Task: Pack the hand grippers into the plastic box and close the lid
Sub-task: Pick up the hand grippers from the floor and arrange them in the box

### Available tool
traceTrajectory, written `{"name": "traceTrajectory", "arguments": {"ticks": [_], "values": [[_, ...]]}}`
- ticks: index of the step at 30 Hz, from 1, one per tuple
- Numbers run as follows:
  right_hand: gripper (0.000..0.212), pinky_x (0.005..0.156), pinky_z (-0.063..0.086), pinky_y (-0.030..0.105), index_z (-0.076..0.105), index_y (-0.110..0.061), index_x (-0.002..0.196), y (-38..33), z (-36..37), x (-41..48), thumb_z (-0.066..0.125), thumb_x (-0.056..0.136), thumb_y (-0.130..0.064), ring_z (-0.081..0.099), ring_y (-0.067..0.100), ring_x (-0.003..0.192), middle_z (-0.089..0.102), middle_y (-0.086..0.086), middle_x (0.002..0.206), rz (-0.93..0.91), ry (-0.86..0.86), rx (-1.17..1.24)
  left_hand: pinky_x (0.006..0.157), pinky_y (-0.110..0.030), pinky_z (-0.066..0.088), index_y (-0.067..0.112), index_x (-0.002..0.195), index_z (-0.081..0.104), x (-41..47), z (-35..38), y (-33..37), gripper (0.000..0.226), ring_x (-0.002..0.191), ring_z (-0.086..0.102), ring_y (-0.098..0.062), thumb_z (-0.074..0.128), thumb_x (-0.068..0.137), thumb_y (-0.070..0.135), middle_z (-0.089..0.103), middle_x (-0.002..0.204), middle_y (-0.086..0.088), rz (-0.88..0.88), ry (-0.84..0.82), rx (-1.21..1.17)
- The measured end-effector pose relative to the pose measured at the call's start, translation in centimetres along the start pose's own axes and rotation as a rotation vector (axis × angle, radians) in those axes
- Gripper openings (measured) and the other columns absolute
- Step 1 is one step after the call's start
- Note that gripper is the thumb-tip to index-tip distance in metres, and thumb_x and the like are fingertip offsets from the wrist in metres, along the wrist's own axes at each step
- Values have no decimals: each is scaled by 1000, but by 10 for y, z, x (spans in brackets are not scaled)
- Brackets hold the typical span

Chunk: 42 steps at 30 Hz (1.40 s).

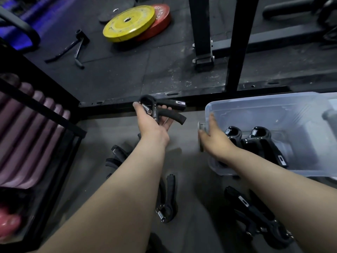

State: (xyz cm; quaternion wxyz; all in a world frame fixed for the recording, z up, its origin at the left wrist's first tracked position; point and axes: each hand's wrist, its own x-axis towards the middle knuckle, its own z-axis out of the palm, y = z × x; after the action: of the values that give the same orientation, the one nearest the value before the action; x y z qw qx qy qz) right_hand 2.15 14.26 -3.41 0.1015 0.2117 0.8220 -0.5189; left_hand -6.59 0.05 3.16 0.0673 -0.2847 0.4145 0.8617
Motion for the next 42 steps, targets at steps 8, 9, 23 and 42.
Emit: {"name": "traceTrajectory", "arguments": {"ticks": [8,9,23,42], "values": [[59,106,41,38,26,-31,152,2,-22,-12,47,99,-43,46,20,131,40,-8,149,-1,-112,257,78,-55,58,5,117,64,-28,3,-6,65,80,71,-30,53,89,63,69,86,-14,-69,-64,57],[45,99,47,39,43,-30,143,3,-27,-13,45,99,-43,53,20,120,48,-10,142,37,-109,335,76,-55,58,5,118,63,-32,3,-6,65,79,72,-29,53,89,63,70,85,-13,-80,-65,94],[19,77,53,38,53,-14,107,7,-121,-30,50,99,-31,64,24,85,63,5,93,-167,-32,-192,83,-50,57,5,99,64,-74,54,-74,43,93,67,-36,38,98,40,69,96,-17,-86,-349,708],[40,77,55,36,59,6,119,43,-60,-4,43,87,-11,65,32,87,62,18,95,372,-129,-515,122,-29,5,10,155,15,-48,-19,-130,67,150,4,-17,33,91,1,15,162,-5,602,-415,1573]]}}
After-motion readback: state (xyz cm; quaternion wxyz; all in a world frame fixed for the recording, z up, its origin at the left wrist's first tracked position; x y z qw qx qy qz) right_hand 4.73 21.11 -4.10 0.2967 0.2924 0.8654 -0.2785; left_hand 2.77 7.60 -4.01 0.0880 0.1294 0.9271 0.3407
